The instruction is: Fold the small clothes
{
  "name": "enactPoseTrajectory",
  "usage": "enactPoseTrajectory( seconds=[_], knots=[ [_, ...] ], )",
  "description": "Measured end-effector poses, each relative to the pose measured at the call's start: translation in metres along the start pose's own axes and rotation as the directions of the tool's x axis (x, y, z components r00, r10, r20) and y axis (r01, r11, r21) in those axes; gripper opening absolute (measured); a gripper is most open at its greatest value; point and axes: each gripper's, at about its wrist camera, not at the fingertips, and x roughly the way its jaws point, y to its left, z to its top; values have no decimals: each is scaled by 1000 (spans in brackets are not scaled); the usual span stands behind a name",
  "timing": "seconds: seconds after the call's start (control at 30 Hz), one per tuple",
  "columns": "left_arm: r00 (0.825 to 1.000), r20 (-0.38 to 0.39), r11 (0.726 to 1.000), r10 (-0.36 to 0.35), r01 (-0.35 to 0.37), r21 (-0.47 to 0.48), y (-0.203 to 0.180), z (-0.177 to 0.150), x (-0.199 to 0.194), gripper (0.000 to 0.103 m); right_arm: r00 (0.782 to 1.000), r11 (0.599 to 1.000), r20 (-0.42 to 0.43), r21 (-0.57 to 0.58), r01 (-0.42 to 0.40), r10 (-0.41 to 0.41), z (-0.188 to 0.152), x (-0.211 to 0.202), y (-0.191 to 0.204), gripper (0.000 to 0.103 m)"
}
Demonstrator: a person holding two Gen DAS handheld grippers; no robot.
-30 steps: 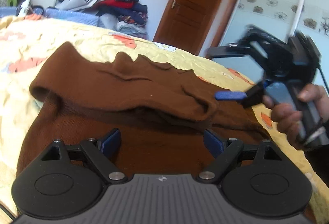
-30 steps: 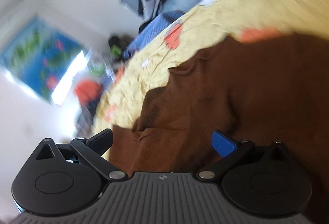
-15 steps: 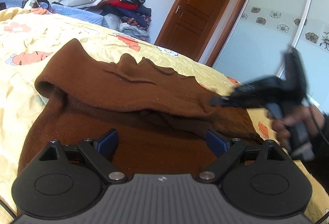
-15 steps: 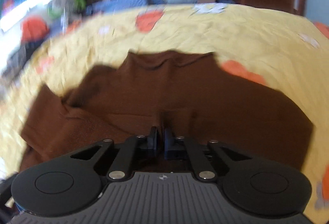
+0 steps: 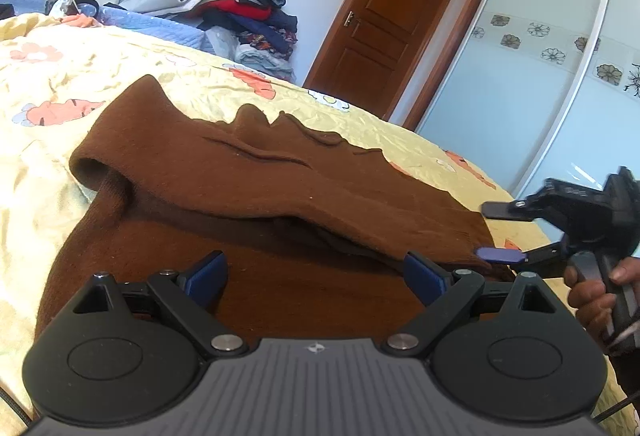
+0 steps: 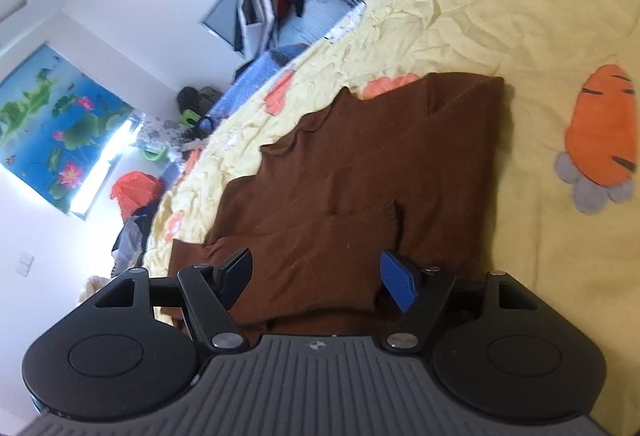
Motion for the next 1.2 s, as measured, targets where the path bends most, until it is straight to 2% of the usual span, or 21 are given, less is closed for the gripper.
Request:
enactPoseTrajectory(
  seconds=[0.07, 0.1, 0.13, 0.2, 0.27, 0.3, 0.33, 0.4, 0.47, 0.57, 0.63, 0.67, 0.7, 0.73, 0.77, 0.83, 0.93, 1.07, 1.13, 1.2],
  knots=[
    [1000, -1, 1000, 2, -2, -2, 0, 0, 0, 96, 999, 1000, -24, -10, 28, -28, 3, 11, 3, 61],
    [1000, -1, 1000, 3, -3, -3, 0, 0, 0, 96, 998, 999, -42, -18, 39, -40, 4, 16, 4, 45],
    [1000, -2, 1000, 4, -4, -3, 0, 0, 0, 96, 996, 998, -60, -32, 62, -64, 5, 20, 6, 23],
    [1000, -5, 1000, 4, -4, -3, 0, 0, 0, 96, 992, 991, -58, -78, 109, -113, 5, 20, 11, 12],
    [1000, -5, 1000, 3, -3, -4, 1, 0, 0, 96, 996, 995, -26, -41, 86, -87, 11, 9, 8, 19],
    [1000, -5, 1000, 3, -3, -5, 1, 0, 0, 96, 996, 996, -2, -24, 84, -84, 14, 3, 7, 27],
    [1000, -5, 1000, 2, -2, -6, 1, 0, 0, 96, 996, 996, 18, -20, 82, -82, 17, 1, 4, 47],
    [1000, -5, 1000, 0, 0, -7, 1, 0, 1, 96, 996, 996, 15, -20, 92, -91, 19, 1, 1, 71],
    [1000, -5, 1000, -1, 1, -9, 2, 0, 1, 96, 991, 991, -26, -42, 129, -130, 18, 8, 3, 67],
    [1000, -5, 1000, -1, 1, -9, 2, 1, 1, 96, 994, 994, -48, -49, 96, -98, 16, 13, 6, 63],
    [1000, -6, 1000, -1, 1, -9, 2, 1, 1, 96, 992, 993, -77, -61, 96, -101, 16, 22, 10, 49],
    [1000, -6, 1000, -1, 1, -9, 2, 1, 1, 96, 991, 991, -81, -82, 104, -111, 16, 25, 12, 48],
    [1000, -6, 1000, 0, 0, -10, 2, 1, 1, 96, 990, 989, -83, -98, 110, -118, 16, 29, 15, 43],
    [1000, -7, 1000, 1, -1, -10, 2, 1, 1, 96, 988, 988, -89, -104, 117, -127, 17, 31, 16, 26],
    [1000, -7, 1000, 1, -1, -11, 2, 1, 1, 96, 987, 987, -97, -104, 119, -130, 18, 33, 17, 14],
    [1000, -6, 1000, 2, -2, -12, 2, 0, 0, 96, 990, 985, -69, -133, 112, -122, 21, 27, 22, 14],
    [1000, -7, 1000, -1, 1, -14, 2, 0, 1, 96, 996, 982, -2, -164, 93, -95, 36, -4, 26, 13],
    [1000, -5, 1000, -8, 8, -19, 4, 0, 0, 96, 976, 972, 86, -109, 208, -200, 64, -46, -5, 13],
    [1000, -4, 1000, -10, 10, -20, 4, 0, 1, 96, 971, 973, 107, -68, 221, -213, 70, -63, -20, 13],
    [1000, -5, 1000, -8, 8, -17, 4, 1, 1, 96, 966, 968, 118, -75, 241, -231, 70, -69, -23, 13]
  ],
)
